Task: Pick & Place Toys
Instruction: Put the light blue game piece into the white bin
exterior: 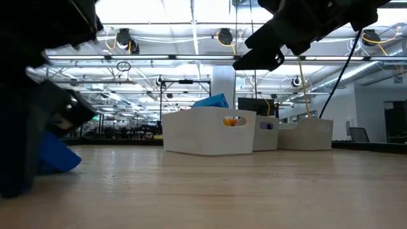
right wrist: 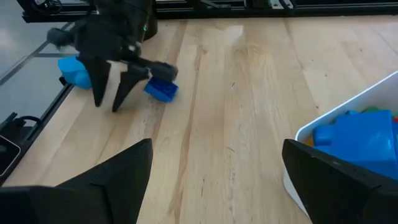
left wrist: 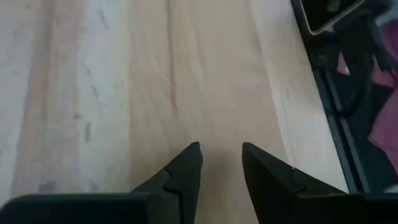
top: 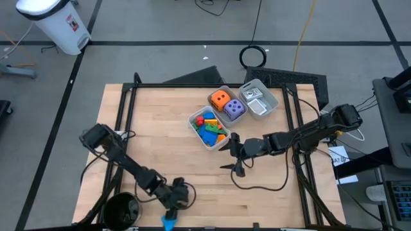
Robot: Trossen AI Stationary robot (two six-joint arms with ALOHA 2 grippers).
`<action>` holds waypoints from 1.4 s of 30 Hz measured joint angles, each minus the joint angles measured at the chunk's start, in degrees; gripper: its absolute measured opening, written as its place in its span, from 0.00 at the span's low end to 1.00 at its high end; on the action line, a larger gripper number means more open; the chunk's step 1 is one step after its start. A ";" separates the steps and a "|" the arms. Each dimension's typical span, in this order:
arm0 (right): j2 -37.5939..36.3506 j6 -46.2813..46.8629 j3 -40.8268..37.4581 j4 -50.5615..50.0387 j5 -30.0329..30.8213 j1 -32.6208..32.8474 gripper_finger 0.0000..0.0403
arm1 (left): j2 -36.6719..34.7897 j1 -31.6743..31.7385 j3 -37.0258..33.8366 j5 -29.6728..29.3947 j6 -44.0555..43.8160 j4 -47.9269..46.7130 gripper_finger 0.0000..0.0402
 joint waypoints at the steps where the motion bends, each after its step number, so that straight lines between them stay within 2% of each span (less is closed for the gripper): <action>1: 0.00 -0.01 0.00 0.08 -0.02 0.00 0.82 | 0.47 0.16 0.01 -1.25 -0.38 -0.15 0.32; 3: 0.00 0.01 0.00 0.10 0.00 0.00 0.82 | 0.90 0.46 0.09 -3.32 -1.85 -1.10 0.32; 5: 0.00 0.03 0.00 0.04 0.00 -0.02 0.82 | 0.92 1.23 0.10 -3.02 -2.22 -1.46 0.32; 12: 0.00 0.03 0.00 -0.01 0.00 0.00 0.82 | -1.44 3.36 -0.14 2.54 3.88 -1.88 0.32; 15: 0.00 0.03 0.00 0.02 0.00 0.00 0.82 | -2.96 4.08 -0.31 4.95 -2.54 -1.30 0.32; 18: 0.00 0.03 0.00 0.06 0.00 0.00 0.82 | -3.83 4.45 -0.25 4.23 -11.92 0.00 0.32; 20: 0.00 0.03 0.00 0.01 0.00 0.00 0.82 | -3.80 5.31 -0.16 2.33 -14.43 -0.63 0.32; 24: 0.00 0.03 0.00 0.04 0.00 0.00 0.82 | -3.69 7.84 -0.21 3.33 -18.57 -3.25 0.34; 26: 0.00 0.03 0.00 0.04 0.00 0.00 0.82 | -3.71 8.61 -0.21 6.47 -17.13 -2.85 0.37; 29: 0.00 0.06 0.00 0.06 -0.01 0.00 0.82 | -4.79 9.25 -0.23 17.71 -14.58 -0.47 0.39; 31: 0.00 0.06 0.00 0.03 0.00 0.00 0.82 | -5.54 7.34 -0.19 21.97 -13.41 2.96 0.37; 35: 0.00 0.06 0.00 -0.16 0.00 0.00 0.82 | -6.44 0.88 -0.16 24.08 -10.62 6.77 0.30; 42: 0.00 0.06 0.00 -0.09 0.00 -0.02 0.82 | -6.80 -9.88 -0.12 16.76 -11.69 3.49 0.19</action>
